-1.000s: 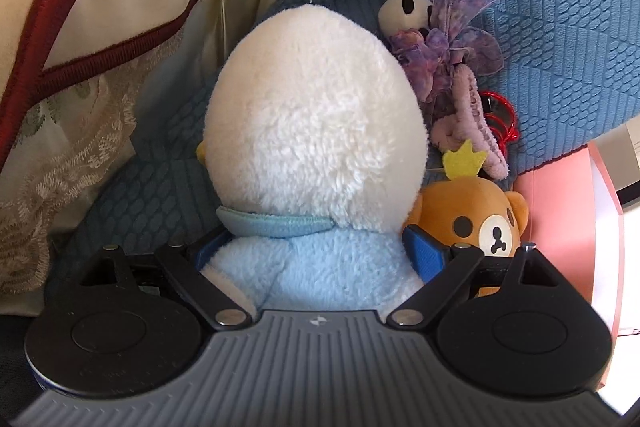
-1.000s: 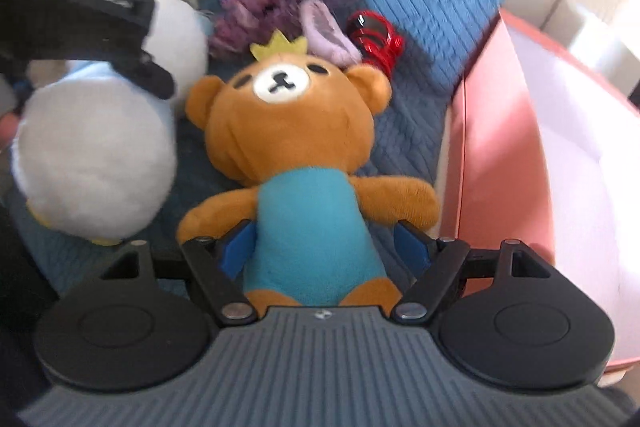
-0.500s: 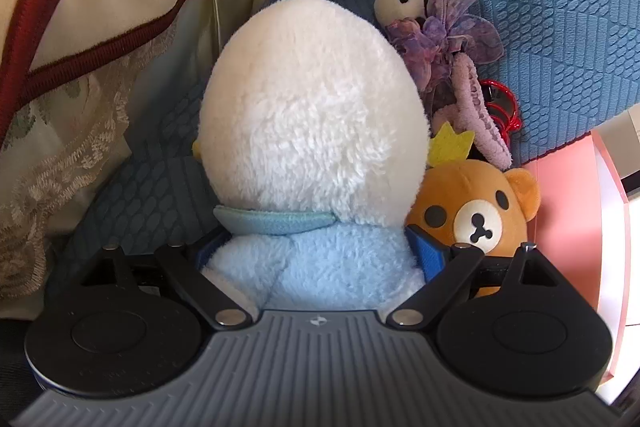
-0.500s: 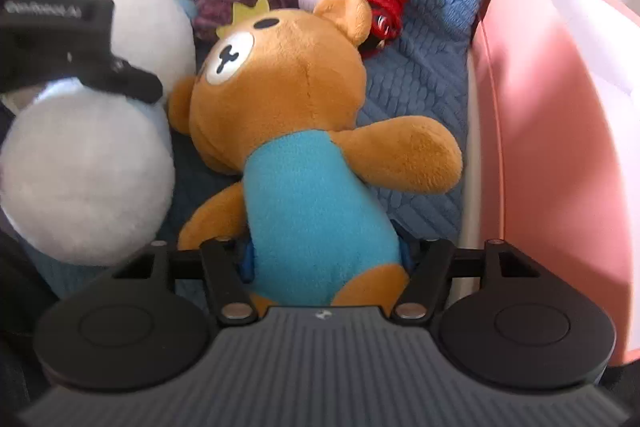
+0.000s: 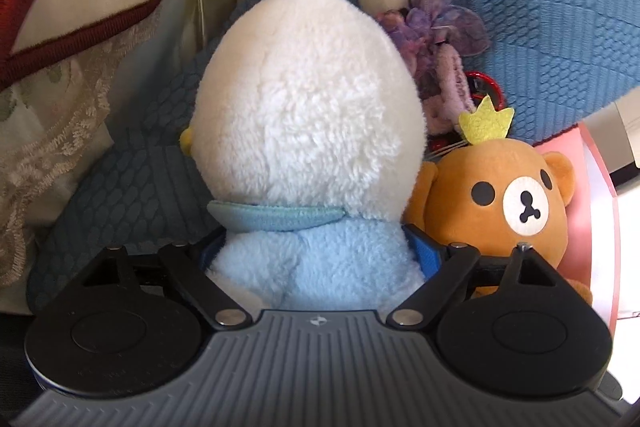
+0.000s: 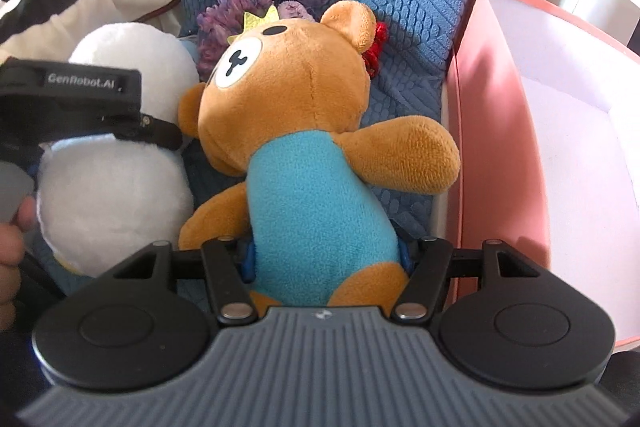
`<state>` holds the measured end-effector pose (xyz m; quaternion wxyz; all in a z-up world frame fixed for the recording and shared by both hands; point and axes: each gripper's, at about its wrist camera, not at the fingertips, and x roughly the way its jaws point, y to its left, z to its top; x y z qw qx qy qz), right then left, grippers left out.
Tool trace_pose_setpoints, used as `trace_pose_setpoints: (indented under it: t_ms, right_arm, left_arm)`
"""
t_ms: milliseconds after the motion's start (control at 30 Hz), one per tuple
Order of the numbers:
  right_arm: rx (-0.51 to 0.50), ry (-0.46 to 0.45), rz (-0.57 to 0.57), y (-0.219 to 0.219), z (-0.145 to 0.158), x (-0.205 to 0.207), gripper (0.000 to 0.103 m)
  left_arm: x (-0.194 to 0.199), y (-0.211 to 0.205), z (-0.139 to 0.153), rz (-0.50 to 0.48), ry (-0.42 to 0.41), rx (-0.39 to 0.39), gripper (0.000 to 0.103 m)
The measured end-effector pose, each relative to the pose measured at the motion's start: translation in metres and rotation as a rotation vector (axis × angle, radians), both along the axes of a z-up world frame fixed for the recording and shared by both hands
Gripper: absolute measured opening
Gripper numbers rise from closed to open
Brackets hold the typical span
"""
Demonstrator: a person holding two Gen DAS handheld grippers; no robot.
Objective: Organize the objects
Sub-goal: 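Lift the duck plush with the left gripper while the right gripper lifts the bear, then carry the duck in the left gripper while the right gripper carries the bear over the box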
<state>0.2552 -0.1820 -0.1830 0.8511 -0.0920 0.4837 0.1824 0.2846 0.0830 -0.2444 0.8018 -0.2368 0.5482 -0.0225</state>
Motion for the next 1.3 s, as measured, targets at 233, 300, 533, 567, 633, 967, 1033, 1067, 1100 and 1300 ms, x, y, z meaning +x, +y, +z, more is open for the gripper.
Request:
trace_pose_setpoints:
  t_ms: [233,300,533,567,633,967,1033,1067,1100,1300]
  right_arm:
    - [0.036,-0.018,-0.009,-0.014,0.019,-0.003,0.064]
    - [0.049,-0.027,-0.01,-0.019,0.027,-0.003,0.064]
    - [0.105,-0.058,-0.046,-0.047,0.052,-0.005,0.064]
    - [0.113,-0.058,-0.051,-0.051,0.054,-0.005,0.064]
    - [0.134,-0.053,-0.059,-0.061,0.061,-0.006,0.064]
    - [0.198,-0.084,-0.094,-0.108,0.098,-0.001,0.064]
    - [0.21,-0.094,-0.104,-0.118,0.107,0.002,0.064]
    - [0.213,-0.098,-0.107,-0.122,0.112,0.004,0.064]
    - [0.216,-0.101,-0.11,-0.126,0.116,0.005,0.064]
    - [0.24,-0.114,-0.134,-0.15,0.139,0.016,0.064]
  left_arm:
    - [-0.012,-0.004,0.014,0.003,-0.028,0.03,0.084]
    - [-0.015,-0.007,0.019,0.016,-0.037,0.028,0.084]
    - [-0.022,-0.037,0.046,0.0,-0.066,0.046,0.083]
    - [-0.024,-0.042,0.051,-0.003,-0.071,0.051,0.083]
    - [-0.034,-0.05,0.061,-0.003,-0.078,0.05,0.082]
    - [-0.043,-0.096,0.111,0.005,-0.134,0.028,0.082]
    - [-0.042,-0.105,0.122,-0.001,-0.148,0.023,0.082]
    - [-0.042,-0.11,0.129,-0.004,-0.156,0.021,0.082]
    - [-0.041,-0.114,0.135,-0.005,-0.162,0.018,0.082]
    - [-0.035,-0.142,0.171,-0.034,-0.201,0.024,0.082]
